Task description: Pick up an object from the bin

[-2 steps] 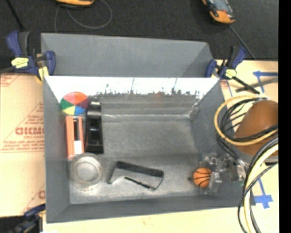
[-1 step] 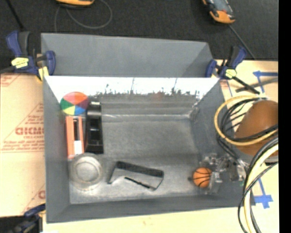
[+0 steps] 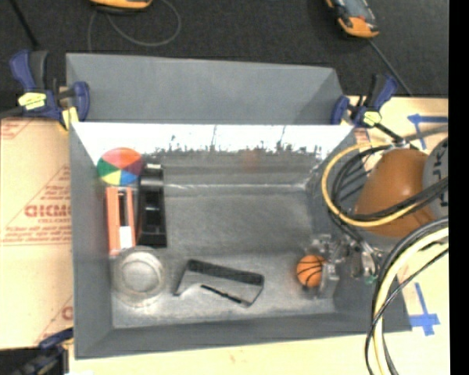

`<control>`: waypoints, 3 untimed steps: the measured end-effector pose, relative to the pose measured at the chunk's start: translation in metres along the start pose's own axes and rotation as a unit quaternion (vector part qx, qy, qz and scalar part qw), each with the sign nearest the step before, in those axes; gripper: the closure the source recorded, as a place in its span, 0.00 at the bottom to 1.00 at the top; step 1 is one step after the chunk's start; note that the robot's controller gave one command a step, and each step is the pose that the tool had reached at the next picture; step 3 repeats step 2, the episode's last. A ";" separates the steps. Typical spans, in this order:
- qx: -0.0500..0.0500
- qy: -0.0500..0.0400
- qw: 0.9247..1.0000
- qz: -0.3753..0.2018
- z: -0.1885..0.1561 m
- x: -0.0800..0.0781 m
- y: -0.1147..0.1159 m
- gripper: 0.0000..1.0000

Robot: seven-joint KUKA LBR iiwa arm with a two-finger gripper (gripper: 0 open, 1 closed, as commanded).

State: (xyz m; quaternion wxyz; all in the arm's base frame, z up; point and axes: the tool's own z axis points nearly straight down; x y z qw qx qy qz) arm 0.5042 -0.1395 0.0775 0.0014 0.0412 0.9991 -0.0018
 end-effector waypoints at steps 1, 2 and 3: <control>-0.001 -0.001 1.000 -0.017 0.004 -0.009 0.006 1.00; 0.000 -0.003 1.000 -0.026 -0.163 -0.006 -0.008 1.00; 0.000 -0.003 1.000 -0.026 -0.163 -0.006 -0.008 1.00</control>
Offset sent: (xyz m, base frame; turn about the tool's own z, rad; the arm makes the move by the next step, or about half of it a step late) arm 0.0031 -0.0065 0.1601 -0.0540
